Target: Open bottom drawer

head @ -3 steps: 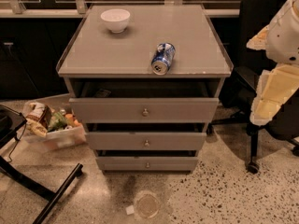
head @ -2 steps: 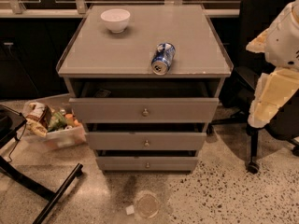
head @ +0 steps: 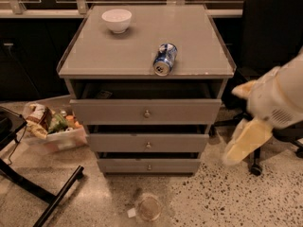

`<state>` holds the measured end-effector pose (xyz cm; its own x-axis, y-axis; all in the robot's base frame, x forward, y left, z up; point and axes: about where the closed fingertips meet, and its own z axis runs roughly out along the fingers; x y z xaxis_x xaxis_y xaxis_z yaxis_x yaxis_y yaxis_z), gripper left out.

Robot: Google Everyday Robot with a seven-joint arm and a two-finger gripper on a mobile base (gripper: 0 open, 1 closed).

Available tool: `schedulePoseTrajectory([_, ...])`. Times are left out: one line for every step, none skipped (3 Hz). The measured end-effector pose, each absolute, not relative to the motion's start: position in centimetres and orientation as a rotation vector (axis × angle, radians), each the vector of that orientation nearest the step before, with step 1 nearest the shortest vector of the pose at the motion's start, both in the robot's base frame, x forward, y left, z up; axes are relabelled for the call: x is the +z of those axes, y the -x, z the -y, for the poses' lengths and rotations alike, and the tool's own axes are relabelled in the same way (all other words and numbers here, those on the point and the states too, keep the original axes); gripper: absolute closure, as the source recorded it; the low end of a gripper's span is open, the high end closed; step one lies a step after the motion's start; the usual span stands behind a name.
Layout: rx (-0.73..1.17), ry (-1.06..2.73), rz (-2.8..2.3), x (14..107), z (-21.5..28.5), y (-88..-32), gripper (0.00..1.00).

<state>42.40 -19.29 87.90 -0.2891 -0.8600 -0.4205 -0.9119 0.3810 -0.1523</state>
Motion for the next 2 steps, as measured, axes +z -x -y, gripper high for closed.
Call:
schedulePoseTrajectory([0.391, 1.392, -2.199, 80.6, 16.2, -40.5, 0.0])
schedulePoseTrajectory([0.674, 1.249, -2.145, 71.8, 11.7, -38.0, 0.0])
